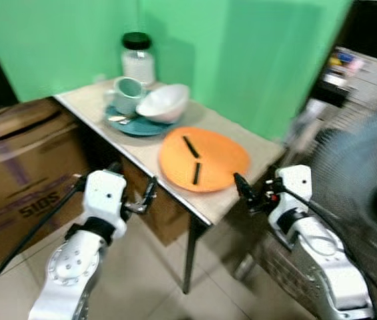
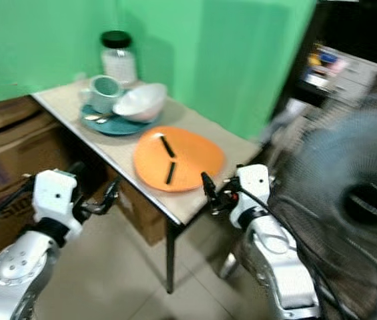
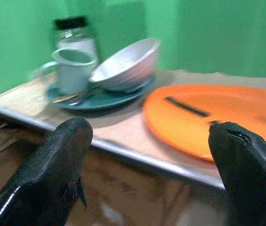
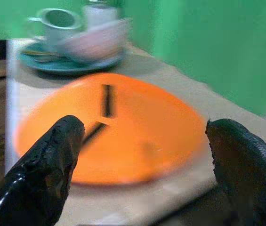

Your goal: Setting the table

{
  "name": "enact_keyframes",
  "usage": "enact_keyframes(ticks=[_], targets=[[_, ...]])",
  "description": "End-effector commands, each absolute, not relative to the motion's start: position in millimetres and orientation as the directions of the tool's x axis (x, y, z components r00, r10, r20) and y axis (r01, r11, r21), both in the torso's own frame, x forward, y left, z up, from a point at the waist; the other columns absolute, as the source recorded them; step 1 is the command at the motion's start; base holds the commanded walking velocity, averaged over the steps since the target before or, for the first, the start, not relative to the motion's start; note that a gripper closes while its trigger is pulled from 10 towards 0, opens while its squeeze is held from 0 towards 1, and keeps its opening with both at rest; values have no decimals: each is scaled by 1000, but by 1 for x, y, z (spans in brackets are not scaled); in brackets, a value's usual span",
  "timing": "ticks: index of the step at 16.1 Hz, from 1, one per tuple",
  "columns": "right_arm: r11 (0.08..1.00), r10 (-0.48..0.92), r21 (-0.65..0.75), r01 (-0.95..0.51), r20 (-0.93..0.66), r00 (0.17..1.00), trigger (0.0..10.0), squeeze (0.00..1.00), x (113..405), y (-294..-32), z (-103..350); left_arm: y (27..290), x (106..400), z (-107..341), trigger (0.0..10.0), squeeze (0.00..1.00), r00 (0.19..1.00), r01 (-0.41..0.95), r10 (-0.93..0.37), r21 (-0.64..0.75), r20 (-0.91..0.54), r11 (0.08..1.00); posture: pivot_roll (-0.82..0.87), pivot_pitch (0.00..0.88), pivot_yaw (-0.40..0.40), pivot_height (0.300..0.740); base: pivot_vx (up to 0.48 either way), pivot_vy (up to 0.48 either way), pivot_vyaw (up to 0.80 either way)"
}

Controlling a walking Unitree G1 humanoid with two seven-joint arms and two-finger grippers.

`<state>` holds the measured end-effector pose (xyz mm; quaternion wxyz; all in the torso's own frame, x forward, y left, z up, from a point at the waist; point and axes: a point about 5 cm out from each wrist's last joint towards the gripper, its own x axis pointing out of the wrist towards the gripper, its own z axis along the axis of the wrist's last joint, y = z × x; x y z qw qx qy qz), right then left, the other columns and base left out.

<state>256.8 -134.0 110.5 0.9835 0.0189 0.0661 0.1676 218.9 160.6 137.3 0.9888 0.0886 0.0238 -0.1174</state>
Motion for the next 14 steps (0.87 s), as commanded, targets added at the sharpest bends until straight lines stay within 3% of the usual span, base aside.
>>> enact_keyframes(ticks=[1, 7, 11, 14], targets=[[948, 319, 33, -317, -120, 940, 10000, 918, 258, -139, 114, 158, 219, 135, 10000, 0, 969, 245, -235, 161, -80, 956, 120, 0, -38, 740, 337, 0, 0], [949, 315, 30, -314, -121, 941, 10000, 918, 258, -140, 114, 157, 221, 135, 10000, 0, 966, 255, -245, 161, -79, 954, 118, 0, -37, 740, 332, 0, 0], [951, 309, 57, -304, -124, 943, 10000, 914, 259, -141, 115, 156, 221, 135, 10000, 0, 963, 267, -257, 163, -83, 950, 116, 0, -33, 740, 312, 0, -783], [952, 305, 55, -301, -116, 945, 10000, 914, 259, -141, 116, 154, 220, 132, 10000, 0, 954, 295, -280, 167, -104, 941, 113, 0, -29, 740, 284, 0, 0]])
